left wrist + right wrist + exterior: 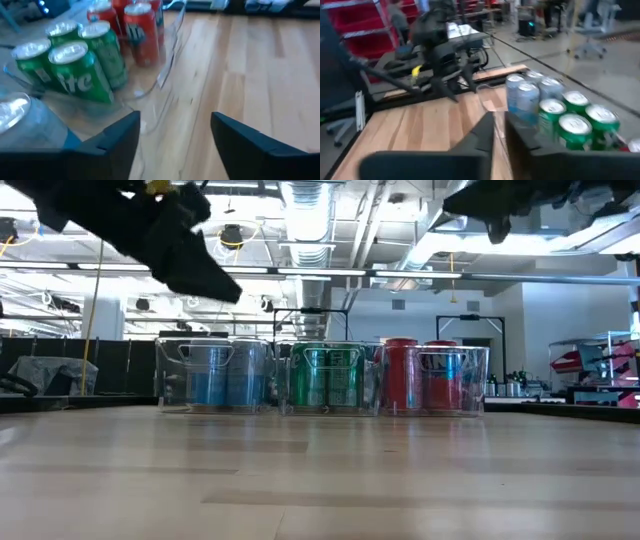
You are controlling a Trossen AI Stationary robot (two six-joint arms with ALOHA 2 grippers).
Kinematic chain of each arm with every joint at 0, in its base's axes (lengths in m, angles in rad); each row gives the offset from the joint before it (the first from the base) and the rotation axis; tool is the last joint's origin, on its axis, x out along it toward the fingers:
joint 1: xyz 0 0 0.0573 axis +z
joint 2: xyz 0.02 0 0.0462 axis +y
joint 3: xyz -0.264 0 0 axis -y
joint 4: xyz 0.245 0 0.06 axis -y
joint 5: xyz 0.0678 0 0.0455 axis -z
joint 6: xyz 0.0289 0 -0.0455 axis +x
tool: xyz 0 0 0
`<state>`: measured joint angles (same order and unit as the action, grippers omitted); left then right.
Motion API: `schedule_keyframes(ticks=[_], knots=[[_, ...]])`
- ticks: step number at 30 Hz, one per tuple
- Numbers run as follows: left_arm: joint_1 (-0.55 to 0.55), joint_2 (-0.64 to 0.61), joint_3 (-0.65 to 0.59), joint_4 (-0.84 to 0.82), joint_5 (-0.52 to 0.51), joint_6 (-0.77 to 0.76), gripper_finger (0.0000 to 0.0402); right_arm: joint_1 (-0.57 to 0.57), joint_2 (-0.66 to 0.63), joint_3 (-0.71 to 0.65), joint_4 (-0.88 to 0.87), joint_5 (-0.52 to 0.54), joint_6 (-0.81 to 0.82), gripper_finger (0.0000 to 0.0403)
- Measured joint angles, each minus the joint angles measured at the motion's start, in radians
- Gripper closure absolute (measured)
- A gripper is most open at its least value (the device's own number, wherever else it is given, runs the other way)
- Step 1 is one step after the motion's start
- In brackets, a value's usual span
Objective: Sort soda cans
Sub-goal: Return to Home Position
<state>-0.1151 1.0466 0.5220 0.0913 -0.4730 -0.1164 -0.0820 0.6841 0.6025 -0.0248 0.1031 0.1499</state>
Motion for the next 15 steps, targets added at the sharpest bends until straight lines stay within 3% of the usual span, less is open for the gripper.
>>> schedule_keyframes(ticks=[3, 10, 15], knots=[[0.013, -0.075, 0.000, -0.006, 0.025, 0.033, 0.0198, 0.055, 0.009, 0.000, 0.029, 0.001, -0.064, 0.0392], [0.013, -0.273, 0.000, -0.064, 0.026, 0.071, 0.0300, 0.193, 0.013, -0.003, 0.141, 0.002, -0.104, 0.0395], [0.004, -0.359, -0.001, -0.101, 0.026, 0.070, 0.0381, 0.284, 0.080, -0.079, 0.417, 0.002, -0.235, 0.0400]])
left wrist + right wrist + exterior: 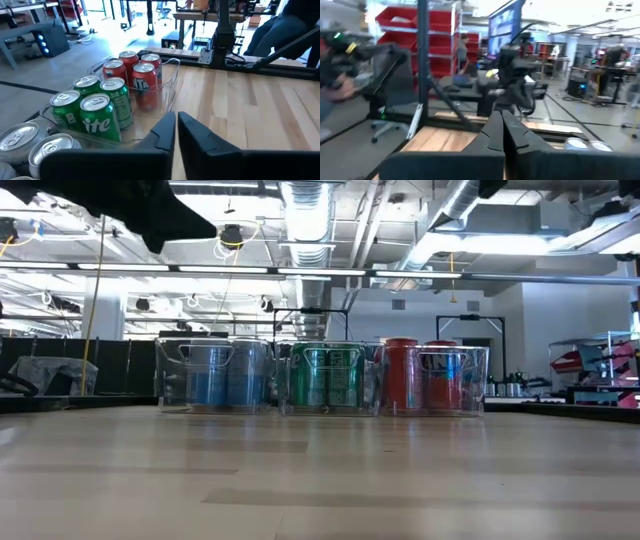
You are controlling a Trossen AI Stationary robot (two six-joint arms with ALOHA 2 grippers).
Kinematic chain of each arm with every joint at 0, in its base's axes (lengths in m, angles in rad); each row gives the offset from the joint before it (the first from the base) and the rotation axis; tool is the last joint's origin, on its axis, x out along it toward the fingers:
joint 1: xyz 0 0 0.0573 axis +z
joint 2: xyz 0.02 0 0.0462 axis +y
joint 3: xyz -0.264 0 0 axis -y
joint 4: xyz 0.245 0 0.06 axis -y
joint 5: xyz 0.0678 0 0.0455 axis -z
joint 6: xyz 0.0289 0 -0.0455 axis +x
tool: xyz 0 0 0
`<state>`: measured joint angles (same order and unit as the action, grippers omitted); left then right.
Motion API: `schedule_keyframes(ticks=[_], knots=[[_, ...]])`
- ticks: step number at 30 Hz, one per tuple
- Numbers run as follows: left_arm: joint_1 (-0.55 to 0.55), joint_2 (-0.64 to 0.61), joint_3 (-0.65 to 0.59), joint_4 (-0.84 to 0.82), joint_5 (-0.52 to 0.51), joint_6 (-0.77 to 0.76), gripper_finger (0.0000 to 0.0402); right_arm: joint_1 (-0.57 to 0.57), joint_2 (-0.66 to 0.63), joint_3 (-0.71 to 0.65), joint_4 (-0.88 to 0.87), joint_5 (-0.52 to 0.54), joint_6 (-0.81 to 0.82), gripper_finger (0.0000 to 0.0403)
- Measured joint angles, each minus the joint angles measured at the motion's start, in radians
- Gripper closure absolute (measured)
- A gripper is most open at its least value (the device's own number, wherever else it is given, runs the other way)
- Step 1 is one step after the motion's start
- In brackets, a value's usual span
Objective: Sort soda cans
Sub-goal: Return to Home Position
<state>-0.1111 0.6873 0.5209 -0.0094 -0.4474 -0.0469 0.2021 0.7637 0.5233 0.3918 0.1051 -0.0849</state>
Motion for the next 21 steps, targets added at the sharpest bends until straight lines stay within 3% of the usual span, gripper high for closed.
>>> schedule_keyframes(ticks=[5, 11, 14, 21], knots=[[-0.024, -0.070, 0.000, -0.059, 0.000, 0.002, 0.0397, 0.047, -0.001, -0.009, -0.012, 0.006, -0.036, 0.0401], [-0.026, -0.197, -0.016, -0.190, -0.027, -0.030, 0.0401, 0.036, -0.114, -0.009, -0.164, 0.081, -0.070, 0.0402], [-0.026, -0.277, -0.085, -0.152, -0.028, -0.025, 0.0401, 0.019, -0.177, -0.012, -0.230, 0.082, -0.061, 0.0402], [-0.026, -0.475, -0.270, -0.107, -0.028, -0.043, 0.0401, -0.014, -0.302, -0.140, -0.189, 0.081, -0.032, 0.0403]])
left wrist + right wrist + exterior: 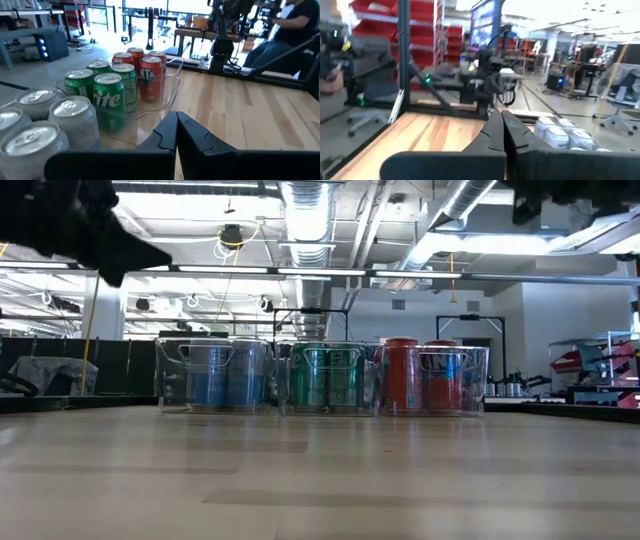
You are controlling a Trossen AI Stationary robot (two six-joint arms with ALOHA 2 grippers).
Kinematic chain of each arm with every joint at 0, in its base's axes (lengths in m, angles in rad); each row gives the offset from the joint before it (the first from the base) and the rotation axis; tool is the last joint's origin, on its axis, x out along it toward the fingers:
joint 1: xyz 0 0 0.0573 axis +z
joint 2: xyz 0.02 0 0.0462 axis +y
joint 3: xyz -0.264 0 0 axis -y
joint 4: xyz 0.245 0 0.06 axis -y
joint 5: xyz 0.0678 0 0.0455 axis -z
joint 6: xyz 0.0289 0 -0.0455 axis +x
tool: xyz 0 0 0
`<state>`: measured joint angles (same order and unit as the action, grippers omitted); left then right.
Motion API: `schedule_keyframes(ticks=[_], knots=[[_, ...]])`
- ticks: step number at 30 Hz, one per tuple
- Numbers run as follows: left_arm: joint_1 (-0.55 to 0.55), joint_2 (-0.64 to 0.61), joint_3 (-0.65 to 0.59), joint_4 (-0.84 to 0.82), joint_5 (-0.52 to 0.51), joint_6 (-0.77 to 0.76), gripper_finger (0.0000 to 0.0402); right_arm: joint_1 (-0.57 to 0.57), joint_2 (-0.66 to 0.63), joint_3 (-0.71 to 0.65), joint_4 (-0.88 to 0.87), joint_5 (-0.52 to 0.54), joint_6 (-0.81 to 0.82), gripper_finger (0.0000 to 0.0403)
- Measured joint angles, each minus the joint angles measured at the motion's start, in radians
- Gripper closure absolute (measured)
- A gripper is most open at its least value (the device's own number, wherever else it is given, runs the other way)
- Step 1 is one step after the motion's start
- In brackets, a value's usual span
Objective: Sort soda cans
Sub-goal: Return to Home Position
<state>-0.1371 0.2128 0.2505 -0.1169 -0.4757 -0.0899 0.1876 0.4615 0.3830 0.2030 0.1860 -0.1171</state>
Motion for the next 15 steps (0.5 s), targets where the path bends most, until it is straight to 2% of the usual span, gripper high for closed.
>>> schedule_keyframes(ticks=[9, 12, 15], knots=[[0.000, -0.208, -0.094, -0.027, 0.026, 0.042, 0.0401, -0.098, -0.132, -0.166, 0.093, -0.031, 0.039, 0.0403], [0.000, -0.209, -0.106, -0.067, 0.026, 0.027, 0.0401, -0.117, -0.170, -0.195, 0.094, -0.084, 0.042, 0.0403], [0.000, -0.207, -0.111, -0.075, 0.026, 0.010, 0.0401, -0.125, -0.218, -0.206, 0.058, -0.087, 0.057, 0.0403]])
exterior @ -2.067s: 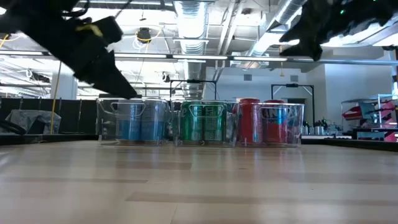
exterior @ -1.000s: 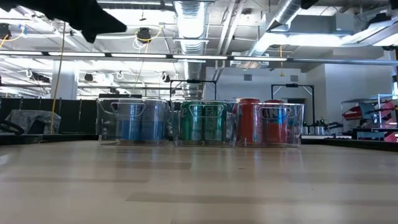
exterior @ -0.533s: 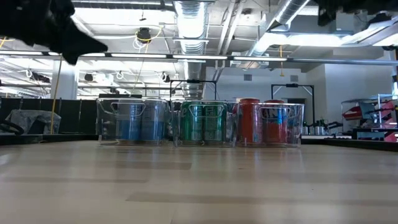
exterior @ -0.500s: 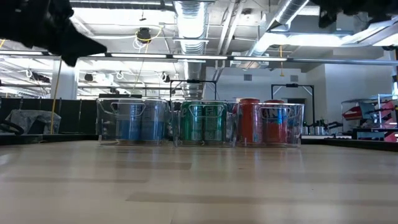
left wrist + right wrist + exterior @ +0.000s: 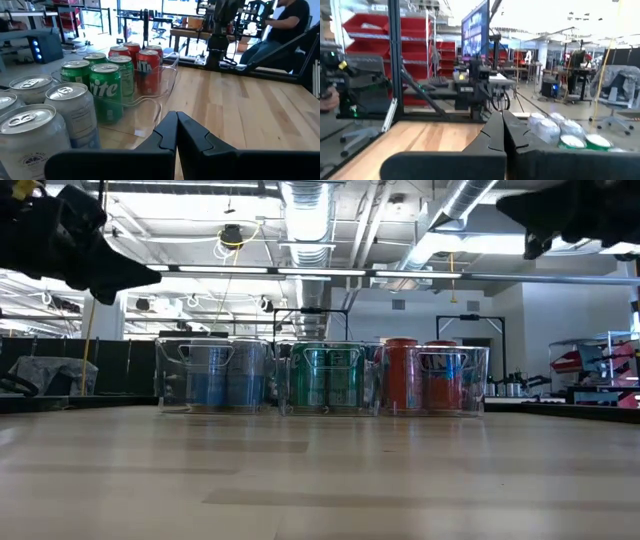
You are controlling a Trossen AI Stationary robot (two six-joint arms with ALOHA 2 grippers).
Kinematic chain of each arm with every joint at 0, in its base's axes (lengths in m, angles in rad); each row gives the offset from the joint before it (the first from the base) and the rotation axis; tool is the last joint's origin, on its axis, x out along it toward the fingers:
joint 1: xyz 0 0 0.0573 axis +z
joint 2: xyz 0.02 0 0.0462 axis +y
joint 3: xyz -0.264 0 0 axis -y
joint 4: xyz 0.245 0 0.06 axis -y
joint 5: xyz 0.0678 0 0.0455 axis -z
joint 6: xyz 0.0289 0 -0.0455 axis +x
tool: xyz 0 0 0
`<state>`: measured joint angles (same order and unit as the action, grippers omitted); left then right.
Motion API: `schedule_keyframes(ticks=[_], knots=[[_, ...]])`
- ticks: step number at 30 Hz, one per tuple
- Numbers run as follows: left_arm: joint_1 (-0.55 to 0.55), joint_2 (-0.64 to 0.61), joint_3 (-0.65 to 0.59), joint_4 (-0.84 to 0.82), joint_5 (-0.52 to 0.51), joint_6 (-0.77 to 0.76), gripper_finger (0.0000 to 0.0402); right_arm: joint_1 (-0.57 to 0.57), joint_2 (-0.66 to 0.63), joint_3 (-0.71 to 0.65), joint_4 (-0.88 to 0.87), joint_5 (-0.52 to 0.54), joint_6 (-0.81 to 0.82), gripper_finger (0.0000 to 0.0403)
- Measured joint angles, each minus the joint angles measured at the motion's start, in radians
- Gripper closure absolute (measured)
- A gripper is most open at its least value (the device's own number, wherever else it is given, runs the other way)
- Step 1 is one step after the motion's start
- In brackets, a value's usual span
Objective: Sort soda cans
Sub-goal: Return to Home Position
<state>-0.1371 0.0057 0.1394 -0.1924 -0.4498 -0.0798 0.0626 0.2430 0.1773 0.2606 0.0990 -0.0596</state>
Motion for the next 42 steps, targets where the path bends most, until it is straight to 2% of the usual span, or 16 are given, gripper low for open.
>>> schedule_keyframes(ticks=[10, 15, 20, 29, 36, 39, 42], knots=[[0.000, -0.003, 0.000, 0.000, -0.004, -0.005, 0.0401, 0.000, -0.239, -0.002, -0.222, -0.003, 0.027, 0.0403], [0.000, -0.003, -0.020, 0.045, -0.004, -0.011, 0.0401, 0.000, -0.239, -0.004, -0.260, -0.003, 0.033, 0.0403], [0.000, -0.003, -0.091, 0.188, 0.026, -0.015, 0.0401, 0.001, -0.241, -0.017, -0.245, -0.005, 0.041, 0.0403], [0.001, -0.001, -0.128, 0.266, 0.034, -0.009, 0.0401, 0.002, -0.241, -0.026, -0.193, -0.024, 0.111, 0.0403], [0.001, 0.002, -0.130, 0.268, 0.051, -0.021, 0.0401, 0.002, -0.241, -0.133, -0.026, -0.024, 0.097, 0.0403], [0.001, 0.002, -0.130, 0.266, 0.098, -0.019, 0.0401, 0.002, -0.241, -0.167, -0.014, -0.024, 0.103, 0.0403], [0.001, 0.002, -0.131, 0.253, 0.214, 0.045, 0.0401, 0.002, -0.242, -0.169, 0.012, -0.024, 0.105, 0.0403]])
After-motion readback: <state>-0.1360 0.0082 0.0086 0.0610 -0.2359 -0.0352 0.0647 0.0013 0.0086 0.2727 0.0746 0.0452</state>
